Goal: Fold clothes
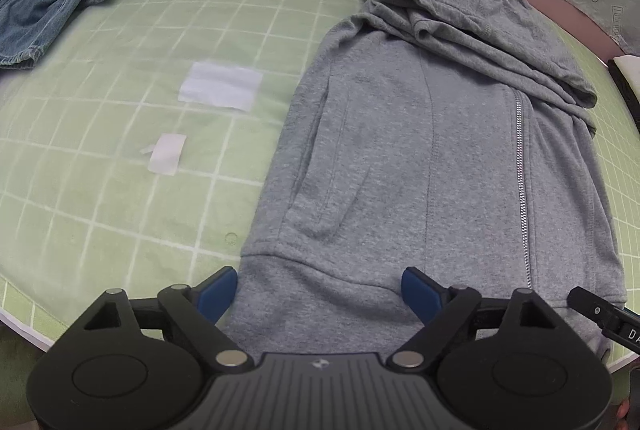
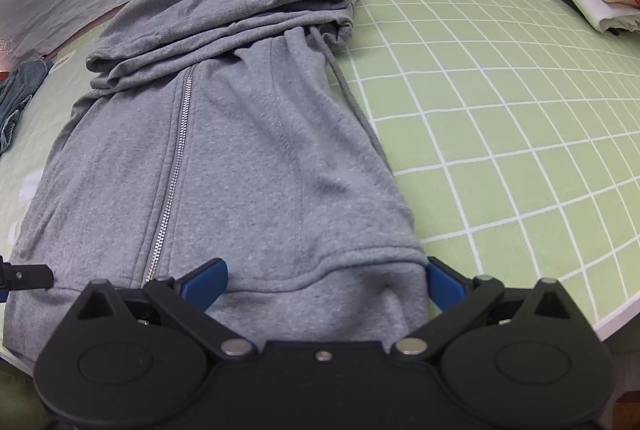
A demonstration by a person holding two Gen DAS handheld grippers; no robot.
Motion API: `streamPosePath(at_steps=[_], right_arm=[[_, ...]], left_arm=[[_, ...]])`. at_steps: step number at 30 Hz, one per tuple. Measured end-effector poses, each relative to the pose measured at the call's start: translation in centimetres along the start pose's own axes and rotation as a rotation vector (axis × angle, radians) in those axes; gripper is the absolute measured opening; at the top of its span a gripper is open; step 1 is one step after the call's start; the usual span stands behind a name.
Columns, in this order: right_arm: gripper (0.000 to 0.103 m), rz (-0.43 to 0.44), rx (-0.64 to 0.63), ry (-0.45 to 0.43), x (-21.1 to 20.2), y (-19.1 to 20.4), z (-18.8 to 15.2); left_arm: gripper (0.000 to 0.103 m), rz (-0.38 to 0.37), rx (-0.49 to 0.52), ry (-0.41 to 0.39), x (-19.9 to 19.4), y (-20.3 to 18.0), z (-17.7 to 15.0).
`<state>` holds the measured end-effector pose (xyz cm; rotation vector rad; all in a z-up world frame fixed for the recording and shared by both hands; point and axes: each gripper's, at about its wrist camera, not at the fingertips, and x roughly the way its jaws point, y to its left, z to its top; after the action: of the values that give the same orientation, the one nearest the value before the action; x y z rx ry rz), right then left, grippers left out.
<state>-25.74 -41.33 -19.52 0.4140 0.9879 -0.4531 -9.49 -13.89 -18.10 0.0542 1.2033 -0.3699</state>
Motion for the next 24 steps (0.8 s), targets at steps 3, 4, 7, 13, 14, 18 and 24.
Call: streamPosePath(at_steps=[3,4,7,13,14,18,24], right_arm=[[0.103,-0.002,0.015,0.002,-0.1,0.0,0.0],[0.101,-0.003,0.021,0.002,-0.1,0.0,0.0],[0.094,-0.019,0.03,0.0,-0.2,0.1,0.0],[0.033,0.003,0.033,-0.012,-0.8,-0.1,0.3],[0.026,0.022,0.043,-0.013,-0.9,-0.2,0.3],[0.019,0.08,0.104,-0.026,-1.3,-0.8,0.6],[0.018,0.147,0.145,-0.101,-3.0,-0.9,2.8]], left_arm=[[0.075,0.007,0.024,-0.01,-0.2,-0.4,-0.1],[0.068,0.011,0.032,-0.013,-0.2,-0.5,-0.2],[0.048,0.0,0.03,-0.018,-0.3,-0.5,0.0],[0.022,-0.045,-0.019,-0.005,-0.3,0.0,0.3],[0.02,-0.056,-0.025,-0.003,-0.3,0.0,0.4],[0.017,-0.093,-0.058,-0.018,-1.2,0.0,1.2],[0.016,-0.185,-0.115,-0.078,-2.7,-0.6,4.0]])
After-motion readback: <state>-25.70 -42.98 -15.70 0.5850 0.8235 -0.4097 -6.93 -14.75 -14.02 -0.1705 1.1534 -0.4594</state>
